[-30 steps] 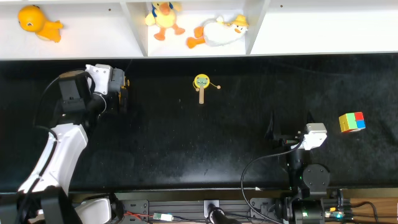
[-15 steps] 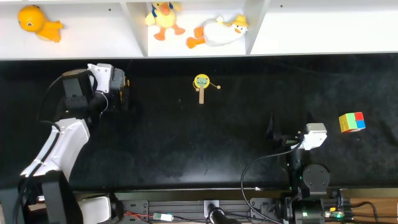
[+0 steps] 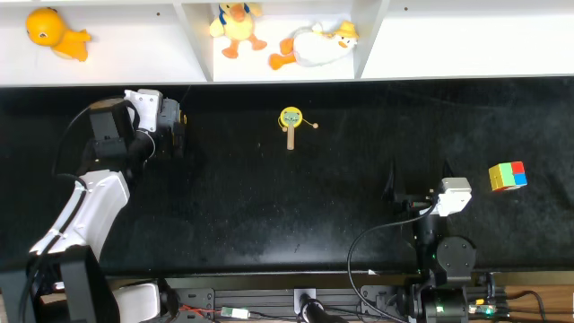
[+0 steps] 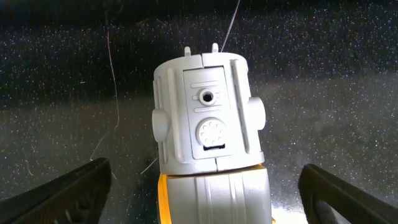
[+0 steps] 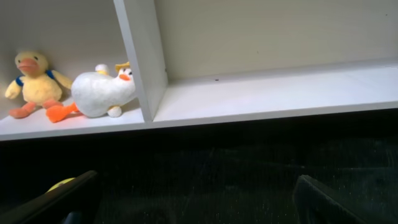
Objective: Store Toys
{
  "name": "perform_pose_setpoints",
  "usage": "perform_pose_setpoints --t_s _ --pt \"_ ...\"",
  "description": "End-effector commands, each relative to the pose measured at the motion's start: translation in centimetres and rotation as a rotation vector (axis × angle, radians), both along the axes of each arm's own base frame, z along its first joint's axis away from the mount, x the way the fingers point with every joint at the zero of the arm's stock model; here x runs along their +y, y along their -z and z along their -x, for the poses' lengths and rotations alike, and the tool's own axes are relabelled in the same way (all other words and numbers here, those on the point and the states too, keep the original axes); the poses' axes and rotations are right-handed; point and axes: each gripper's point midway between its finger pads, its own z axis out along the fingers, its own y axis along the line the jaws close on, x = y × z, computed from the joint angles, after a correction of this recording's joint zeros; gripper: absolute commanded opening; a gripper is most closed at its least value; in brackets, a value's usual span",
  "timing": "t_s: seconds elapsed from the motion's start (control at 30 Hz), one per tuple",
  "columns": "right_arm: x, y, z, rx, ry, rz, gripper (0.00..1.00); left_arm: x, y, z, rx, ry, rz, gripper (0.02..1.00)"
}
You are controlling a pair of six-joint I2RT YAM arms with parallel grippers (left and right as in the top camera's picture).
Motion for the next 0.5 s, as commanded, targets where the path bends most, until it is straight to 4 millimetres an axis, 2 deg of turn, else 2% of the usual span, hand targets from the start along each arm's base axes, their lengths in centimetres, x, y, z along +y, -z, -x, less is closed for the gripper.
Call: perform_pose_setpoints --t_s 0.03,0.23,0.5 --pt "-0.04 0.14 0.00 -0.004 0.002 -0.008 0.996 0.06 0.44 0.00 0.008 -0.014 0.002 0.963" --pt "-0.04 0.14 0.00 -0.004 0.002 -0.008 0.996 0.09 0.69 -0.24 0.005 -0.014 0.001 0.915" --pt "-0.04 0.15 0.00 -0.004 0.002 -0.008 0.996 0.09 0.71 -0.23 0.006 -0.014 0.001 0.704"
